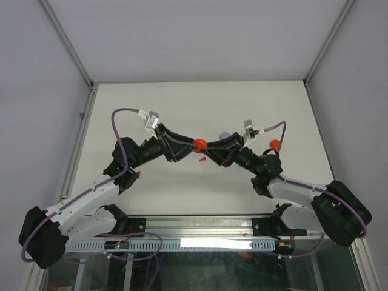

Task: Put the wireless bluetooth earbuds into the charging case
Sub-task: Pick up the charging case at the center of the board, then open the charging case.

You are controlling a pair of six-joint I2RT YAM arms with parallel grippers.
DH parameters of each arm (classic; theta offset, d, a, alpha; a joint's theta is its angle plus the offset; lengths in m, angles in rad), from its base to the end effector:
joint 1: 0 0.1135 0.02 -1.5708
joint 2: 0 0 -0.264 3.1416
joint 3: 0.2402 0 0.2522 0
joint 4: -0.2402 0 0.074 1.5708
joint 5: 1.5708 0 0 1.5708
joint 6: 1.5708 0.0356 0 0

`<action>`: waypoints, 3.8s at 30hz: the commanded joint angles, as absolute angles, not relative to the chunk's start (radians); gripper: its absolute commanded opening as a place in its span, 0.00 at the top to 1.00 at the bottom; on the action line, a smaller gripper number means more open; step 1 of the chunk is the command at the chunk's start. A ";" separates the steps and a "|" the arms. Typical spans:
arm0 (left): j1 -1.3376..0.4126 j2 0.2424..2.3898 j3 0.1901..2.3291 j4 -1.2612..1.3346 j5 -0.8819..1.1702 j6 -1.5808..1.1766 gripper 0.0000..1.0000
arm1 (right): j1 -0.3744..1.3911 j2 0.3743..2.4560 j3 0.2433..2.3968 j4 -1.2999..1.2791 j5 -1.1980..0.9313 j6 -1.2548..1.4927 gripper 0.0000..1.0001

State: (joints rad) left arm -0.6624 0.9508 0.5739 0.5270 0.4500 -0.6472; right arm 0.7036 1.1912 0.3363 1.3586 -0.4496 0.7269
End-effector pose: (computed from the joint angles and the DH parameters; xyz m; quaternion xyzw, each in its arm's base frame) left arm 0.1650 -0.1483 0.3099 0.1740 0.6344 -0.5655 0.4976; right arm 0.1586 0.1548 0.2645 -0.1861 0.4980 0.6360 0.5593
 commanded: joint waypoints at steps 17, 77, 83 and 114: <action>-0.650 0.933 0.619 0.475 0.514 -0.554 0.91 | 0.695 1.136 0.391 1.299 -0.508 0.682 0.76; -0.650 0.953 0.842 0.012 0.658 -0.218 0.39 | 0.659 1.165 0.469 1.170 -0.836 0.472 1.00; -0.651 0.982 0.840 0.042 0.681 -0.237 0.36 | 0.659 1.183 0.449 1.246 -0.806 0.504 1.00; -0.650 0.982 0.831 0.097 0.429 -0.359 0.37 | 0.658 1.151 0.416 1.257 -0.825 0.487 1.00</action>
